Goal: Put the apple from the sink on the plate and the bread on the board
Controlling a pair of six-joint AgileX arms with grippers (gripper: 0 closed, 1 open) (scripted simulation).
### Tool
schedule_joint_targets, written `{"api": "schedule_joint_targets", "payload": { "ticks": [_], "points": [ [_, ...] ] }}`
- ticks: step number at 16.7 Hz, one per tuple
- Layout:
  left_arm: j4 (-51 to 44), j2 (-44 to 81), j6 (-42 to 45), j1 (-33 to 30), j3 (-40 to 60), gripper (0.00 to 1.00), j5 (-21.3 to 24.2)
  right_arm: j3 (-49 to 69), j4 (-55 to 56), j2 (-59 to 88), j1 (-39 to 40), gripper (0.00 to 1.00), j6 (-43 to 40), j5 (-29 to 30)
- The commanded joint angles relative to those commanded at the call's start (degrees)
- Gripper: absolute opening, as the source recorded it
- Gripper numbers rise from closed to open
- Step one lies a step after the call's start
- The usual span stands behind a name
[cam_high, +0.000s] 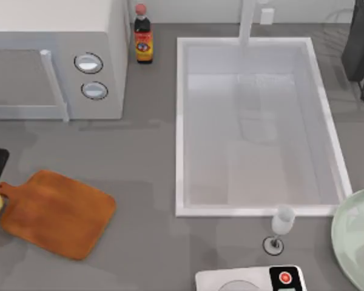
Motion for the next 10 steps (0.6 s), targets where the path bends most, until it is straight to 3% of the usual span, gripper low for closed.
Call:
{"api": "schedule_joint_targets", "payload": {
  "ticks": [10],
  "points": [
    [-1.75, 3.28, 0.62, 0.08, 1.98, 1.0, -0.02, 0.0, 0.0, 0.0, 0.0, 1.0, 0.0, 0.0]
  ]
}}
